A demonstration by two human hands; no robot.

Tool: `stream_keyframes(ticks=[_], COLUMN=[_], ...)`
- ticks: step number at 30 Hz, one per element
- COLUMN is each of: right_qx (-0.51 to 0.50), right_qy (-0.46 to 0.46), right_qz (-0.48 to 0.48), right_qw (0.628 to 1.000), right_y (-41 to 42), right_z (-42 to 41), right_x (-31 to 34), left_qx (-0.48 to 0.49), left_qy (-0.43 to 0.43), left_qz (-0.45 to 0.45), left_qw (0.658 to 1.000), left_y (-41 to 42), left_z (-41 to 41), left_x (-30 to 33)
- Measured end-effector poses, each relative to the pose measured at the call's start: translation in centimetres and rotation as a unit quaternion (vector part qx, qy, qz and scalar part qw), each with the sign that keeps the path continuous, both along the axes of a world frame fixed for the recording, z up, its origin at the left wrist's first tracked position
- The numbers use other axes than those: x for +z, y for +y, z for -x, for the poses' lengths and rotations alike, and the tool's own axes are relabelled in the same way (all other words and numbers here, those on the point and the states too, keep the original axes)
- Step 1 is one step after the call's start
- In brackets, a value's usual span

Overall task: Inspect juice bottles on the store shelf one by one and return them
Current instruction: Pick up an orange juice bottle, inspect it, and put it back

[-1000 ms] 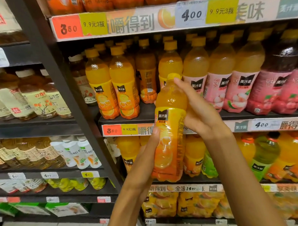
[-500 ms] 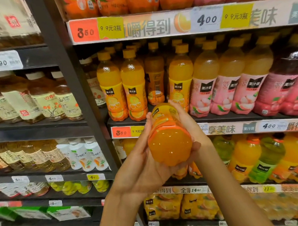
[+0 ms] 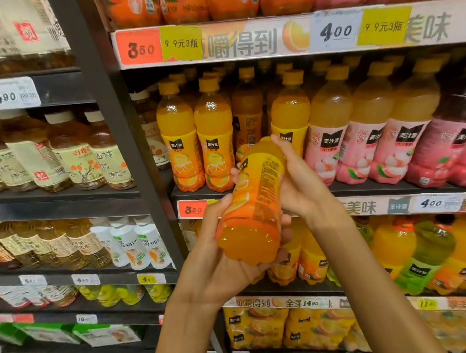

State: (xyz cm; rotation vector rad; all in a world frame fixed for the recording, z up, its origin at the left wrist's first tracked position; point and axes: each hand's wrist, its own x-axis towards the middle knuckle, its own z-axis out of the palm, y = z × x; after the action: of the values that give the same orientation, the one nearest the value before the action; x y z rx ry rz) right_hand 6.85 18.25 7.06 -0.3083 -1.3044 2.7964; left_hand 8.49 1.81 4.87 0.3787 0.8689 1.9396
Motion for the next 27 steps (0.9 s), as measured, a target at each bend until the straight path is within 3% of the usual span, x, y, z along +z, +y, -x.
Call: stream_keyframes(ticks=[3, 5, 10, 15, 17, 20, 27], right_qx=[-0.013, -0.028, -0.064, -0.115, -0.131, -0.124, -0.068], right_qy=[0.033, 0.047, 0.1, 0.178, 0.212, 0.263, 0.312], right_qz=[-0.04, -0.099, -0.281, -0.346, -0.391, -0.388, -0.432], right_qw=[0.999, 0.994, 0.952, 0.914, 0.886, 0.874, 0.843], right_y=[0.4, 0.6, -0.1, -0.2, -0.4, -0.3, 0.2], right_z=[0.2, 0.4, -0.2, -1.2, -1.9, -2.7, -4.7], right_x=[1.4, 1.4, 1.3, 1.0, 1.1, 1.2, 1.2], left_qx=[-0.037, -0.024, 0.063, 0.09, 0.102, 0.144, 0.261], left_qy=[0.019, 0.077, 0.217, 0.34, 0.371, 0.415, 0.454], left_qz=[-0.048, -0.038, 0.094, 0.146, 0.141, 0.124, 0.075], left_qw=[0.998, 0.996, 0.97, 0.925, 0.912, 0.89, 0.849], left_y=[-0.1, 0.1, 0.8, 1.8, 2.0, 2.4, 3.4], left_z=[1.0, 1.4, 1.4, 2.5, 2.9, 3.0, 2.6], left_x=[-0.8, -1.5, -2.4, -3.7, -3.8, -4.2, -4.5])
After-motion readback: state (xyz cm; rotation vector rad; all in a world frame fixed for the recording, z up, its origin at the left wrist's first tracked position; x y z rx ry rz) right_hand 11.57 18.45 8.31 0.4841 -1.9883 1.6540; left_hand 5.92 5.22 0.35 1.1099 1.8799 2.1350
